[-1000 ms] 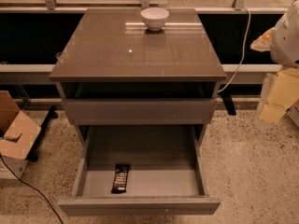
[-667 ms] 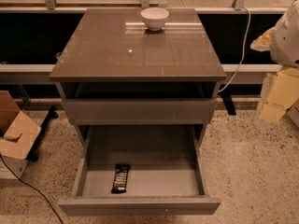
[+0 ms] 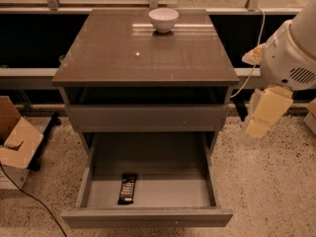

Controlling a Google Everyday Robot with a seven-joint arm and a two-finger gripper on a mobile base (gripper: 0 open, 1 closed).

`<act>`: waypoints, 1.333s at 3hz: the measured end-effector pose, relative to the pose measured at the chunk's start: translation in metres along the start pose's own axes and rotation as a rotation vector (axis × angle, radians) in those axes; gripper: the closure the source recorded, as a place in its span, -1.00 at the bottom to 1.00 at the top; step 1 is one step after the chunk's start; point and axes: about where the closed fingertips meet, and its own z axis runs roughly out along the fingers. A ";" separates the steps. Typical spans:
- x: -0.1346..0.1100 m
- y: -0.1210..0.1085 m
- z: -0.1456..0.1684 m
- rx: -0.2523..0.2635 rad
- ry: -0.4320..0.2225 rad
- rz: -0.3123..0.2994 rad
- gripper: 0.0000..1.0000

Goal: Pick rxbar chocolate from middle drawer and place on counter

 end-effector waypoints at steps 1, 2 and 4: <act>-0.011 0.003 0.032 -0.007 -0.103 -0.009 -1.00; -0.021 0.003 0.064 -0.001 -0.205 0.005 -1.00; -0.034 0.010 0.085 -0.025 -0.234 0.001 -1.00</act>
Offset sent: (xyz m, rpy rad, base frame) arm 0.0343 0.0525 -0.0990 0.3229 -0.0508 0.0575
